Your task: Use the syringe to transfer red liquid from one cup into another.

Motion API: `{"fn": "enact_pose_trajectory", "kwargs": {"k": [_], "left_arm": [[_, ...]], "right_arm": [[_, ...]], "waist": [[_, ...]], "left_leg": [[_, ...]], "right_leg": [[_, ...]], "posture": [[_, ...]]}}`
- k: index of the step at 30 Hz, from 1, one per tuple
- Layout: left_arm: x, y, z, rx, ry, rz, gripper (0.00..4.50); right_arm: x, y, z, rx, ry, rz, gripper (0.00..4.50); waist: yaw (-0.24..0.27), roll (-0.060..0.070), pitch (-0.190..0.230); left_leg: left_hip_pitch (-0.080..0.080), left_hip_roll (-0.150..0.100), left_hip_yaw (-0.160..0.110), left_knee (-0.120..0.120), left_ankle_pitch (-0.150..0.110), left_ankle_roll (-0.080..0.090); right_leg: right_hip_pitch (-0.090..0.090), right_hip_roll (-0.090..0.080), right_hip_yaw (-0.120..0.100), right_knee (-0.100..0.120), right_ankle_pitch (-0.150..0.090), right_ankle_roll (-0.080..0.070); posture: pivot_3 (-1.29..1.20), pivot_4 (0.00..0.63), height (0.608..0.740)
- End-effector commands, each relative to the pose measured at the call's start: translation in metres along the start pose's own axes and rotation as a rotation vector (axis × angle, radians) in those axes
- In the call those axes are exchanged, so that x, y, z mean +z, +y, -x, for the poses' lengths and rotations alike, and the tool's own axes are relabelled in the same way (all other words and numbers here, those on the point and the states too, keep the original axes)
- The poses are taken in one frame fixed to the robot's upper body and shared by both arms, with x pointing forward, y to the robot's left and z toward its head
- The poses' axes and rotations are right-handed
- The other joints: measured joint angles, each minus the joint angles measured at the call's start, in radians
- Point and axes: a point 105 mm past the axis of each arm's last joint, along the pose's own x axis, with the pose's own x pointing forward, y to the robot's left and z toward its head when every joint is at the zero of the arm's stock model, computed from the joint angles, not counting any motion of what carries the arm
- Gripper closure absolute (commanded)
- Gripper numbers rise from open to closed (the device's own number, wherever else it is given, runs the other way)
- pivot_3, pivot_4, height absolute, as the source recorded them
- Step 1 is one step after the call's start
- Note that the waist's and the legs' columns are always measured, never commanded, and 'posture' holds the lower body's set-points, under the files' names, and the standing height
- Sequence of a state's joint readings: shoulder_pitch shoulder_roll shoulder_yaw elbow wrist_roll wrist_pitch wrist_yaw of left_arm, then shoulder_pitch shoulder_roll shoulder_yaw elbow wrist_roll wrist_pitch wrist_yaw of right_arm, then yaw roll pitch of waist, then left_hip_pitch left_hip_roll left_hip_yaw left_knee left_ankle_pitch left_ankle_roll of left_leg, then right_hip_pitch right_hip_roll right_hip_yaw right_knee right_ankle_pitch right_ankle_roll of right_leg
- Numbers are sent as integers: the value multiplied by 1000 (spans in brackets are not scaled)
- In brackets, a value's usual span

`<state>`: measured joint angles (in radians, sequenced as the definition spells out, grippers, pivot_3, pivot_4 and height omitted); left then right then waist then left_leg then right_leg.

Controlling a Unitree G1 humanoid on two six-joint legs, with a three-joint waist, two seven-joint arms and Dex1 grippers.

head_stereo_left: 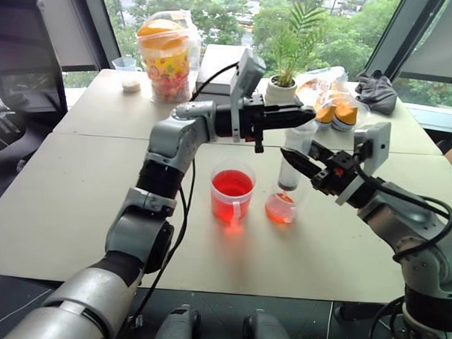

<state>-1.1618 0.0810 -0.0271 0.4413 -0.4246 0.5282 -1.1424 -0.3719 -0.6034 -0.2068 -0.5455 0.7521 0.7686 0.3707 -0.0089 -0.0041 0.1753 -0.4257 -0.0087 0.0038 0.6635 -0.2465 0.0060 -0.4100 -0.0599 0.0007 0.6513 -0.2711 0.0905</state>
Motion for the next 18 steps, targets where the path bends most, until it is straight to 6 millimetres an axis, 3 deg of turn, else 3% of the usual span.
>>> {"fn": "enact_pose_trajectory", "kwargs": {"k": [1,3,4,5,10,12,18], "left_arm": [[-26,-5,-11,-34,83,82,4468],[-16,0,-9,-15,60,73,4468],[-12,2,-8,-5,49,69,3611],[-8,5,-6,6,38,68,3374],[8,19,9,75,0,53,880],[21,23,24,104,-22,41,28],[39,28,68,193,-37,30,28]], "right_arm": [[55,-7,13,-70,-216,124,3111],[46,-8,12,-71,-194,110,3111],[42,-8,12,-71,-185,102,3111],[39,-8,11,-70,-178,93,3111],[19,-5,7,-63,-139,44,3111],[12,-4,7,-60,-121,36,3111],[4,-12,7,-83,-47,63,3111]], "waist": [[0,0,0],[0,0,0],[0,0,0],[1,0,0],[-4,0,0],[-5,0,0],[-2,0,0]], "left_leg": [[0,0,0,0,0,0],[0,0,0,0,0,0],[0,0,0,0,0,0],[0,0,0,0,0,0],[0,0,0,0,0,0],[0,0,0,0,0,0],[0,2,0,0,0,0]], "right_leg": [[0,0,0,0,0,0],[0,0,0,0,0,0],[0,0,0,0,0,0],[0,0,0,0,0,0],[0,1,0,0,0,0],[0,1,0,1,0,0],[-1,2,0,1,0,0]], "posture": [[0,150,740],[0,150,740],[0,150,740],[0,150,740],[0,150,740],[0,150,740],[0,150,740]]}}
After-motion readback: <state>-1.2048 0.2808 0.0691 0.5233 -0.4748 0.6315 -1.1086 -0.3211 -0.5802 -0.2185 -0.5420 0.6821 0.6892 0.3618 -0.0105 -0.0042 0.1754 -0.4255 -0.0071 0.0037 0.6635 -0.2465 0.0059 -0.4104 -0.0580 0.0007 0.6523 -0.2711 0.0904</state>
